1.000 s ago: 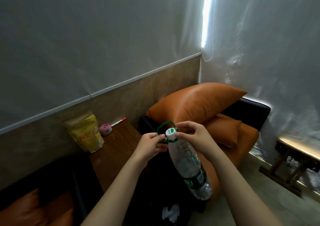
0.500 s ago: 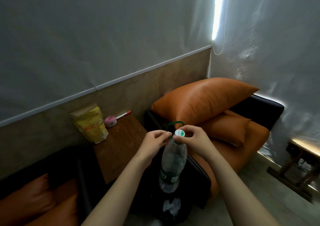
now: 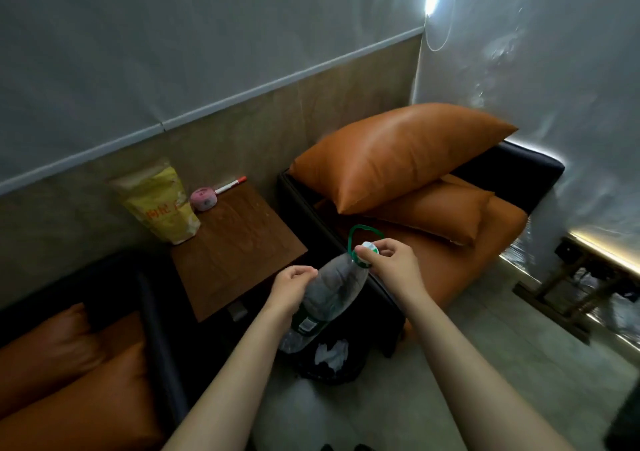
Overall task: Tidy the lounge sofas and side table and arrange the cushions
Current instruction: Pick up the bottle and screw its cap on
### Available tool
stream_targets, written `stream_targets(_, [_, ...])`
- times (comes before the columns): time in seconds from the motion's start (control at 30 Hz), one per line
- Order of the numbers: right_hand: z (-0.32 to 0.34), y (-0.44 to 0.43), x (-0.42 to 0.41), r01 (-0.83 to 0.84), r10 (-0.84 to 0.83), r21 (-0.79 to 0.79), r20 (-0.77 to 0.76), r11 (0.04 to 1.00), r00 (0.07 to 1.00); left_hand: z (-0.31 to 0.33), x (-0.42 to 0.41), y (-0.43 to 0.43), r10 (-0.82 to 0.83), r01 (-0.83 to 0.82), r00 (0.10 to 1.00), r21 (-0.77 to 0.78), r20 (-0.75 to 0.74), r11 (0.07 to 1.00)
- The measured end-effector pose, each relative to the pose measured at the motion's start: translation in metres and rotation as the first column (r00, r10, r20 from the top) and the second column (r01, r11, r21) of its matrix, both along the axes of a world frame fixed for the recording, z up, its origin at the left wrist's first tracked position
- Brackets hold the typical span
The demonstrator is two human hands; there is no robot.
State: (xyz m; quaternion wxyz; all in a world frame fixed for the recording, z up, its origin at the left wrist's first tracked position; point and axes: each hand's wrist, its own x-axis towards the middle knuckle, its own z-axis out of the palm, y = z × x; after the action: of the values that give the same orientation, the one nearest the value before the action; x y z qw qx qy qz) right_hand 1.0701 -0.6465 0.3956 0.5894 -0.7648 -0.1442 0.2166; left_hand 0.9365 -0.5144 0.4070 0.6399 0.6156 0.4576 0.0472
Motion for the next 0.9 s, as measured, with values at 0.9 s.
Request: stream_targets(0.9, [-0.148, 0.058, -0.014, 0.330, -0.411, -0.350, -0.189, 0.877, 0.892, -0.150, 0.041, 0.087, -0.301, 0.274, 0.940, -0.170, -0.159, 0.947])
